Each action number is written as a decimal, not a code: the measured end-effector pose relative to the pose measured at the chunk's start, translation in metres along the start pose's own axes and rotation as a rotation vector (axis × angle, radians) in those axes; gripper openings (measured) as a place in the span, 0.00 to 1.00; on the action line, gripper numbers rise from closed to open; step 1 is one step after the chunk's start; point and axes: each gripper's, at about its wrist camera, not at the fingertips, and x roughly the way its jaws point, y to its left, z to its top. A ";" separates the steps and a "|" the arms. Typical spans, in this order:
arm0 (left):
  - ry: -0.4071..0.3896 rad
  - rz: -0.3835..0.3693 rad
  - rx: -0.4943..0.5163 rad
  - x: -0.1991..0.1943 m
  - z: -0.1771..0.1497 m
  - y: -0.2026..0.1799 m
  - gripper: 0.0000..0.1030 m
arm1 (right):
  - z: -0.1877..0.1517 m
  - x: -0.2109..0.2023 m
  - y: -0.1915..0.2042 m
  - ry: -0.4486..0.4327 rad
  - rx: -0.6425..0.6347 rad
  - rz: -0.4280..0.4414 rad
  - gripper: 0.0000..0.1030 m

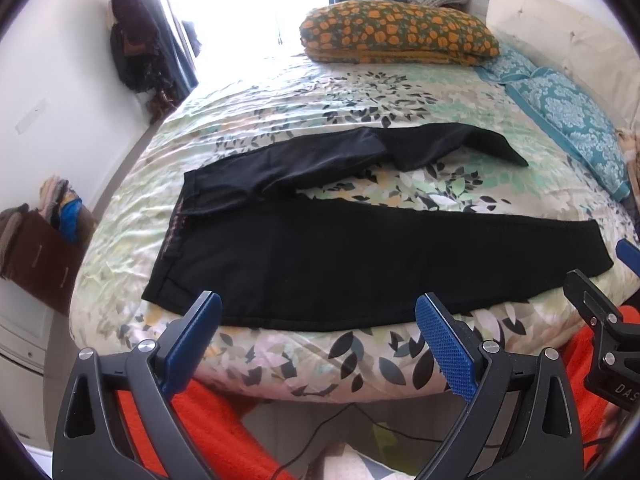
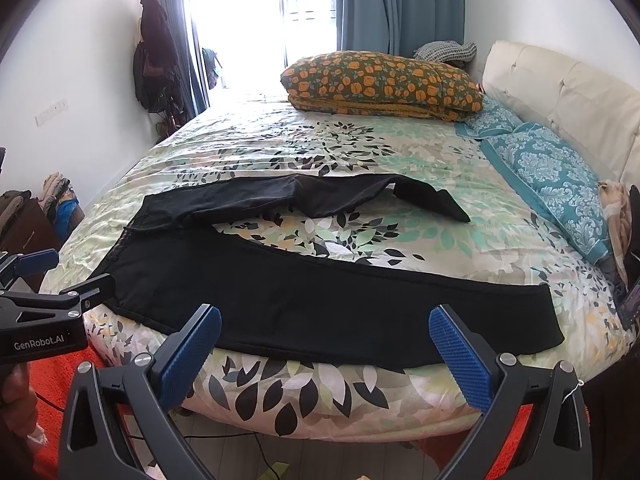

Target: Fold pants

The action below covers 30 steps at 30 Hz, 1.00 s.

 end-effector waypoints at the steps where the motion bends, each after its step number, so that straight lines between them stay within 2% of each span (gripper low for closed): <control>1: 0.001 -0.006 -0.001 0.001 0.000 0.001 0.96 | 0.000 0.002 0.000 0.004 0.000 0.000 1.00; 5: 0.022 -0.031 -0.017 0.010 -0.003 0.006 0.96 | -0.006 0.017 -0.007 0.041 0.032 0.016 1.00; 9: 0.072 -0.054 -0.052 0.026 -0.004 0.011 0.96 | -0.016 0.046 -0.027 0.117 0.117 0.061 1.00; 12: 0.096 -0.074 -0.086 0.039 -0.003 0.011 0.96 | -0.017 0.070 -0.062 0.139 0.225 0.121 1.00; 15: 0.119 -0.088 -0.112 0.053 0.000 0.012 0.96 | -0.004 0.099 -0.126 0.110 0.359 0.111 1.00; 19: 0.155 -0.102 -0.141 0.074 0.005 0.008 0.96 | 0.037 0.166 -0.232 0.084 0.491 -0.002 1.00; 24: 0.202 -0.110 -0.177 0.098 0.013 0.000 0.96 | 0.093 0.292 -0.352 0.175 0.609 -0.014 1.00; 27: 0.228 -0.106 -0.169 0.109 0.016 -0.006 0.96 | 0.126 0.345 -0.380 0.194 0.630 -0.045 1.00; 30: 0.233 -0.102 -0.159 0.115 0.013 -0.011 0.96 | 0.163 0.387 -0.365 0.211 0.473 -0.036 1.00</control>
